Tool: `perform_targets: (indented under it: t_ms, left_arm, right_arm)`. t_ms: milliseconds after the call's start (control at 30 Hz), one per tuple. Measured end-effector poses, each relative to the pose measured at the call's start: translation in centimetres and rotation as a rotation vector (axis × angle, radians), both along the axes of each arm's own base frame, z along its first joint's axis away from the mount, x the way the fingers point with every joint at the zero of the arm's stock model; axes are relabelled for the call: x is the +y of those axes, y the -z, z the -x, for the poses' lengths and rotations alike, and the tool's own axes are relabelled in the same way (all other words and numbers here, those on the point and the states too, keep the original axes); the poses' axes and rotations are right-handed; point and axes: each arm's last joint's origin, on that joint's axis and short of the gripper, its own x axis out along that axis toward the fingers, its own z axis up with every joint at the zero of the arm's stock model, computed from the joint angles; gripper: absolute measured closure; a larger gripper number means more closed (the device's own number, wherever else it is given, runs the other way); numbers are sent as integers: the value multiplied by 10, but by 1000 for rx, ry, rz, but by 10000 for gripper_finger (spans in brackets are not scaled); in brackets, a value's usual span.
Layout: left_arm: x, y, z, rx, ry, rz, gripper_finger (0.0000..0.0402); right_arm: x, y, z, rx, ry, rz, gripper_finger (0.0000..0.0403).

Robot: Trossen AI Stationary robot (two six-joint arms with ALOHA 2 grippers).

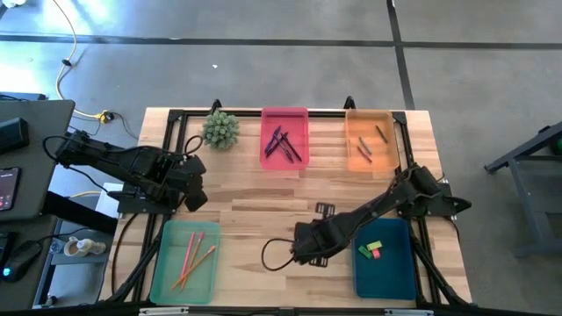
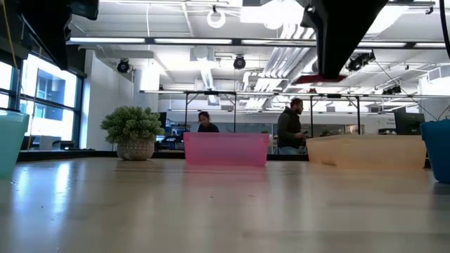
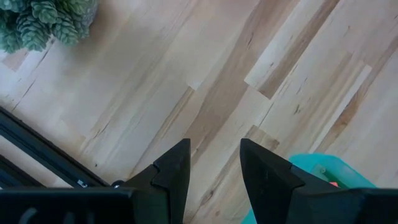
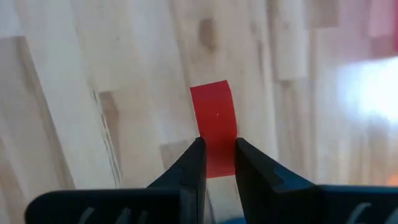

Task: Sort crayons/erasers/pens/pencils in bins
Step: Put the red eraser into the blue bin

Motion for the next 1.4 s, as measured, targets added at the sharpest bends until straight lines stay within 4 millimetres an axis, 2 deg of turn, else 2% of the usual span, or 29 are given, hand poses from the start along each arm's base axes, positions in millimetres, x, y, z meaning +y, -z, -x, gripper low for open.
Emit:
perform_targets:
  t_ms: [233,533,700,900,1133,1267,1400]
  left_arm:
    - [0,0,0,0,0,0,275]
    - [0,0,0,-12,-45,15,275]
    - [-1,-1,-5,-68,-44,45,275]
    - [-5,-7,-21,-238,-24,126,275]
    - [-7,-20,-39,-474,-34,129,275]
    - [-7,-28,-47,-592,-55,108,275]
    - [-6,-36,-53,-703,-91,68,275]
  right_arm:
    - [-8,-28,19,-24,29,46,352]
    - [-12,-52,52,14,-3,194,352]
    - [-25,-50,85,20,-1,185,352]
    - [-41,-51,133,-37,74,43,352]
    - [-54,-45,187,-119,140,-117,352]
    - [-57,-34,208,-131,155,-226,352]
    - [-55,-19,218,-114,155,-362,352]
